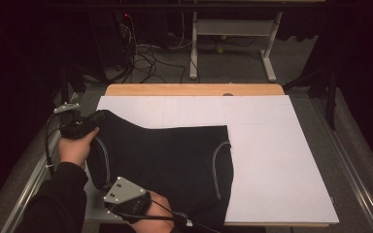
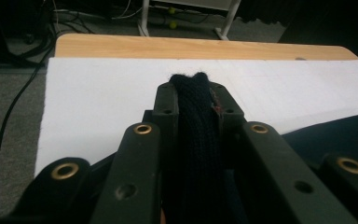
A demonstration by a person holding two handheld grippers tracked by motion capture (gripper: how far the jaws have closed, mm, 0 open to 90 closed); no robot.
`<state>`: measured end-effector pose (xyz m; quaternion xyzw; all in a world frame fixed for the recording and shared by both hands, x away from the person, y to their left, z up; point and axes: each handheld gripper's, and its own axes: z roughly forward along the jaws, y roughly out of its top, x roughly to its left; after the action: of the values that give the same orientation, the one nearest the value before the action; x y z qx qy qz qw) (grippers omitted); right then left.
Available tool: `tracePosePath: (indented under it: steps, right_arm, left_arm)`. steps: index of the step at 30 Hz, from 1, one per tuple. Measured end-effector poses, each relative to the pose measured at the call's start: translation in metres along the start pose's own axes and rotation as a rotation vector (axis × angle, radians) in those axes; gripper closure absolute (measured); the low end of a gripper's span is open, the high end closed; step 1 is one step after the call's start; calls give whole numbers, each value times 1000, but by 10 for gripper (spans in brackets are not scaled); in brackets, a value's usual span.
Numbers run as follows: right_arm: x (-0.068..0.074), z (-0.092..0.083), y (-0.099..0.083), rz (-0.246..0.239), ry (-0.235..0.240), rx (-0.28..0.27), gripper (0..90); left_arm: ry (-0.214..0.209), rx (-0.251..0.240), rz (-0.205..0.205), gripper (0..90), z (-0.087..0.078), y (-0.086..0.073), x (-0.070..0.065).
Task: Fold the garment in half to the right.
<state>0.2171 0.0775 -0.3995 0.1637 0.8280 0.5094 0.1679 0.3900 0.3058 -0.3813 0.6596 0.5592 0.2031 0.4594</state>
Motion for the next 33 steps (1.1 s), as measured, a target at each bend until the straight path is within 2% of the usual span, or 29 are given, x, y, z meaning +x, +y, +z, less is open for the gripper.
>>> tracePosePath:
  steps: [6, 17, 29, 33]
  right_arm:
    - [-9, -29, -11, 10, -37, -25, 754]
    - [-33, -73, -39, 54, -106, -48, 754]
    - [-51, -103, -68, 83, -157, -41, 754]
    - [-54, -108, -76, 96, -170, -40, 754]
  left_arm:
    - [-11, 6, 34, 726, 9, 7, -31]
    - [-64, 35, 82, 724, 51, 9, -85]
    - [-85, 25, 142, 723, 70, 13, -124]
    - [-86, 26, 147, 723, 75, 13, -133]
